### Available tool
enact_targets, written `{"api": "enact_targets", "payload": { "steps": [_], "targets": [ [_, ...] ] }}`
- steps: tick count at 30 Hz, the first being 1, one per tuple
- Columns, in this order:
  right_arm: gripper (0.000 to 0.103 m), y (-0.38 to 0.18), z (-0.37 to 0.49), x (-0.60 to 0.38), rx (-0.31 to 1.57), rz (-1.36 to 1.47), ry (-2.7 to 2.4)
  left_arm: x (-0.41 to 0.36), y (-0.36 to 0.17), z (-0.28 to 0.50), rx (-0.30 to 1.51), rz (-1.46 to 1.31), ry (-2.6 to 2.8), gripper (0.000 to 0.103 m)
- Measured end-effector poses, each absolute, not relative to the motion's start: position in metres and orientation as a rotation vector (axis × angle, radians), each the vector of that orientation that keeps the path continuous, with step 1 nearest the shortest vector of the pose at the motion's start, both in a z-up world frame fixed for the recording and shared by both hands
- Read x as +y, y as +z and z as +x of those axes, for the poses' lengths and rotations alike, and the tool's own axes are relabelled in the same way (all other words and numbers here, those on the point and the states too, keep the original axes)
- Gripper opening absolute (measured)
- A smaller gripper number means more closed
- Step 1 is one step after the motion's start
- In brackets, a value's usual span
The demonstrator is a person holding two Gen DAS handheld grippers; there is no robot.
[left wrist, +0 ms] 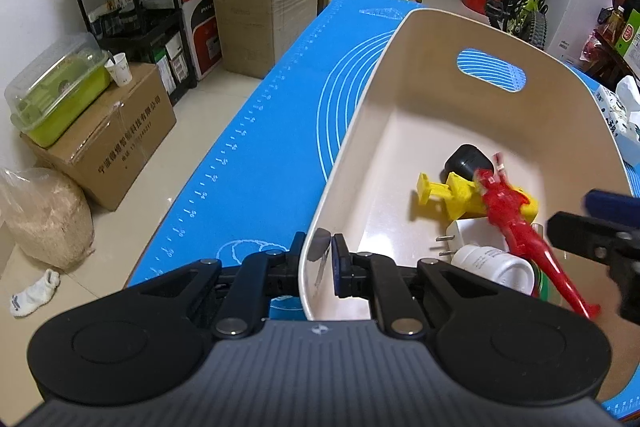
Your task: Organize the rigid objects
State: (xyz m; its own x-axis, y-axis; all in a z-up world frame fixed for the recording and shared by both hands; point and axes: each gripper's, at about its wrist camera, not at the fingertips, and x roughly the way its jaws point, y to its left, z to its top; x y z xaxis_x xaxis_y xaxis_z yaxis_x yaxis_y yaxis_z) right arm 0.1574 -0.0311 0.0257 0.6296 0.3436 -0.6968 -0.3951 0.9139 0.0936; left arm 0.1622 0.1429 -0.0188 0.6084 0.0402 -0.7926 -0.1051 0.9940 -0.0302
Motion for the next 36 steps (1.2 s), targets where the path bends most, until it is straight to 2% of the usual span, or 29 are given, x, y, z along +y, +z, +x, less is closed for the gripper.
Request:
{"api": "enact_targets", "payload": {
  "steps": [1, 2, 4, 8, 13, 23, 36],
  "targets": [
    [0.065, 0.030, 0.154, -0.033, 0.769, -0.071, 0.420, 0.143, -0.017, 0.161, 0.912, -0.076, 0.084, 0.032],
    [0.069, 0.036, 0.149, -0.036, 0.751, -0.069, 0.416, 0.142, -0.014, 0.160, 0.905, -0.076, 0.082, 0.056],
    [0.076, 0.047, 0.141, -0.043, 0.721, -0.060, 0.397, 0.138, -0.005, 0.153, 0.862, -0.066, 0.089, 0.073],
    [0.089, 0.065, 0.123, -0.060, 0.682, -0.047, 0.338, 0.127, 0.016, 0.142, 0.819, -0.028, 0.094, 0.075],
    [0.097, 0.083, 0.100, -0.081, 0.658, -0.033, 0.249, 0.112, 0.036, 0.124, 0.796, -0.012, 0.081, 0.078],
    [0.097, 0.093, 0.043, -0.122, 0.659, 0.035, 0.107, 0.077, 0.068, 0.077, 0.761, 0.032, 0.034, 0.080],
    [0.100, 0.092, -0.033, -0.150, 0.627, 0.049, 0.052, 0.052, 0.074, 0.018, 0.721, 0.081, 0.015, 0.080]
  ]
}}
